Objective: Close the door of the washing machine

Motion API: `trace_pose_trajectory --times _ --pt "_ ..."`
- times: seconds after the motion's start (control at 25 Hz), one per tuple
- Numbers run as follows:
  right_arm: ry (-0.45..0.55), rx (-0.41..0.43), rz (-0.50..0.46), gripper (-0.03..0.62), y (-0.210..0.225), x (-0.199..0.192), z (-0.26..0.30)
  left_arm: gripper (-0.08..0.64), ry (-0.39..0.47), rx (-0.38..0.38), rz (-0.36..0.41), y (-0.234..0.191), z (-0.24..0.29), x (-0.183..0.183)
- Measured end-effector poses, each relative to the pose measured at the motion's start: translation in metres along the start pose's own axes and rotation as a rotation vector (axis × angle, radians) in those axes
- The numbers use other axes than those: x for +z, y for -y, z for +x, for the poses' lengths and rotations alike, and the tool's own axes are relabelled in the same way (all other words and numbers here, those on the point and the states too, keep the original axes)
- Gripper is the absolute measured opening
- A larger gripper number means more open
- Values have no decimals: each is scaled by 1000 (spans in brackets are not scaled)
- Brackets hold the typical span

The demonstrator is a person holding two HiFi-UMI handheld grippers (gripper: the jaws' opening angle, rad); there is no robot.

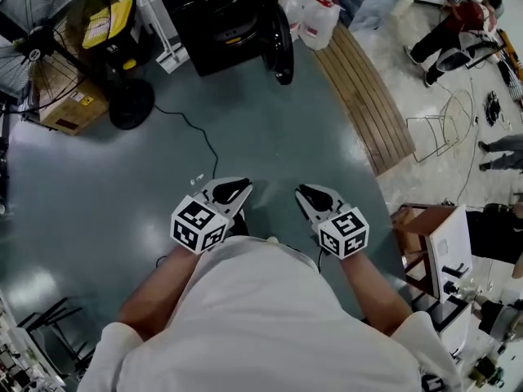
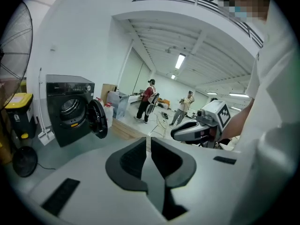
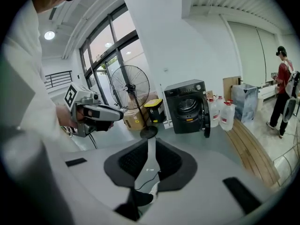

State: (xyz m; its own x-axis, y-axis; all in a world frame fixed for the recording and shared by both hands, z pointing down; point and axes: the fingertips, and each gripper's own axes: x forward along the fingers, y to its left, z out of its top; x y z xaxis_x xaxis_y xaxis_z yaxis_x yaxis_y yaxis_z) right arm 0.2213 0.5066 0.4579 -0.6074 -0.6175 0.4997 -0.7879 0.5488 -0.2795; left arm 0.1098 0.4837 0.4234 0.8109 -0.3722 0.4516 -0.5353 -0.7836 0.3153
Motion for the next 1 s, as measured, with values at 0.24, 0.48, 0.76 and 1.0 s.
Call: trace_pose_trajectory --times 0.24,0.48,0.76,1.0 --pt "3 -49 -7 69 24 58 66 25 6 -21 21 -75 1 37" --pt "-4 -81 -15 80 42 96 118 25 -10 -41 24 -137 0 50" --pt "-54 -79 -23 84 92 117 158 25 -11 -33 -35 -180 22 66" --pt "-91 -71 -5 92 183 140 207 25 -11 11 -80 -230 59 99"
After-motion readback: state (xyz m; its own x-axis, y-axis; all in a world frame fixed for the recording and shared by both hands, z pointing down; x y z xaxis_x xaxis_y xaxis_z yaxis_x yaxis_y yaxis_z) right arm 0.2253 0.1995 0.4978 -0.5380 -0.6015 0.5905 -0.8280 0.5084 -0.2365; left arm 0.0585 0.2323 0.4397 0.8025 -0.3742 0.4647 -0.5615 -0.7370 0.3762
